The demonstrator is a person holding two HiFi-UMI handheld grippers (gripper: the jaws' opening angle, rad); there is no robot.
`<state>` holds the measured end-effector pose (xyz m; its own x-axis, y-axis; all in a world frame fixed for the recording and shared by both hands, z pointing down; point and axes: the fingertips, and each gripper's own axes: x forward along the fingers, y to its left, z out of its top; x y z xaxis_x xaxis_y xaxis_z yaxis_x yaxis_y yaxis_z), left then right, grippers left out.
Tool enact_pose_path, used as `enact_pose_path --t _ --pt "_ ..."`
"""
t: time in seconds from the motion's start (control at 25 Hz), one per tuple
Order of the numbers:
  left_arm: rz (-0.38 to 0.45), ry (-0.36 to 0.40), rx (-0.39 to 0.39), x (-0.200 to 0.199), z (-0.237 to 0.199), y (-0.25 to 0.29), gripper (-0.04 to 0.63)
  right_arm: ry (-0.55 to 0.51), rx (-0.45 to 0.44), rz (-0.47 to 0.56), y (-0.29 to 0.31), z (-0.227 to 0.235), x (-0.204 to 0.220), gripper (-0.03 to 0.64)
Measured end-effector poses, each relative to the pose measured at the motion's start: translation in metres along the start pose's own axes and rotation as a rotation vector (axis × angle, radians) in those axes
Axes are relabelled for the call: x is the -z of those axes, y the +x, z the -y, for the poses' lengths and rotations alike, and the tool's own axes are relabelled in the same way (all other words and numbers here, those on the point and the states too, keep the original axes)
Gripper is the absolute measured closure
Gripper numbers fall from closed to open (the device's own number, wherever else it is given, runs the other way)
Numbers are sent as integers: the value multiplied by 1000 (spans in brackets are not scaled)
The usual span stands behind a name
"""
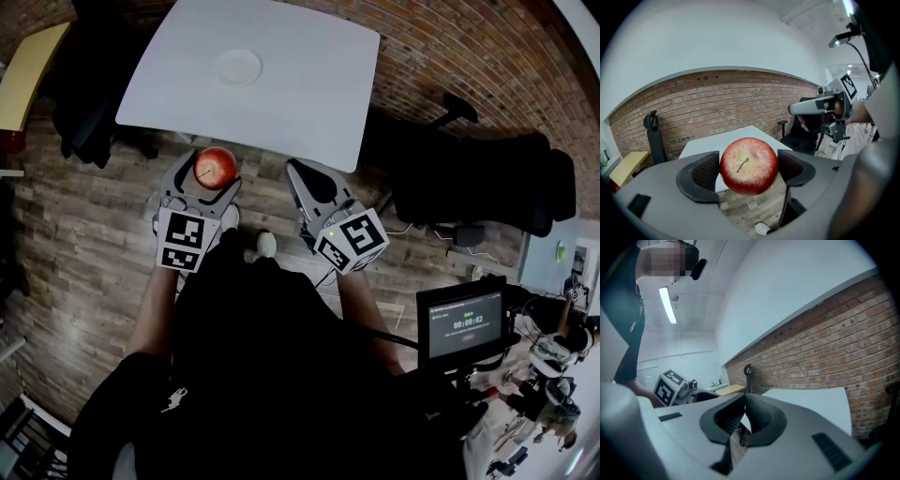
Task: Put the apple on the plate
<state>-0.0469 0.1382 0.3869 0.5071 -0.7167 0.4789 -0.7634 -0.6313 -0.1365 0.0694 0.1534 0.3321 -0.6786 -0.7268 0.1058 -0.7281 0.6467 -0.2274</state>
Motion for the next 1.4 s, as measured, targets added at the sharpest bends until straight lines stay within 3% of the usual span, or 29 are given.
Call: enact_pose_path --t 0.64,1.4 --pt "44 42 62 -21 -81 40 202 -34 51 5 81 12 -26 612" --pt "71 48 112 -21 -128 57 203 -45 109 -10 123 12 -30 612"
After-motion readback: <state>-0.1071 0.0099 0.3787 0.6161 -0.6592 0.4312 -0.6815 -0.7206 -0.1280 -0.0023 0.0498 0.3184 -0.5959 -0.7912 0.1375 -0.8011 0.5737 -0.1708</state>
